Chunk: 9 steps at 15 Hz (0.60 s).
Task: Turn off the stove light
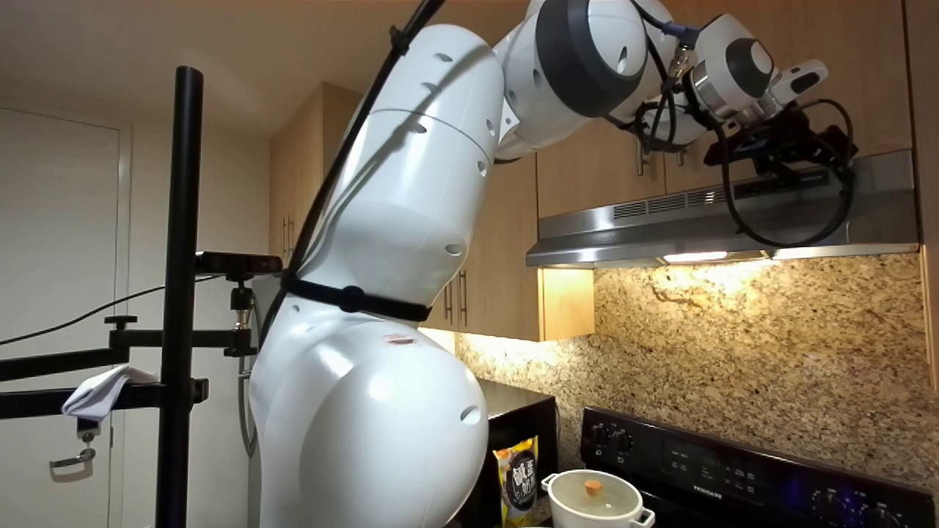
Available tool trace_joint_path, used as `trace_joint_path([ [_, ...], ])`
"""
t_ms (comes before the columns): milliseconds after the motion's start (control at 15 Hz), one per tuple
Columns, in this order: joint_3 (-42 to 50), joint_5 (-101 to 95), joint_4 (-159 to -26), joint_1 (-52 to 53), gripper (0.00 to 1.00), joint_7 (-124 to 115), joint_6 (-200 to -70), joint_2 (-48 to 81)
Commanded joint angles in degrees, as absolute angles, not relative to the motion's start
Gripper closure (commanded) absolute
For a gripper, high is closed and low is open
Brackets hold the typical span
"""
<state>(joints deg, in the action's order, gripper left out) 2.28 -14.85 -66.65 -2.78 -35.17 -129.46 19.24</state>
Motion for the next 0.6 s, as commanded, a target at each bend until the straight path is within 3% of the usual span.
trace_joint_path([
  [0, 1.8, -14.5, -68.1, -1.9, 0.00, -37.5, -131.7, 18.4],
  [533, 2.1, -8.0, -82.9, -5.8, 0.00, -36.2, -138.9, 10.5],
])
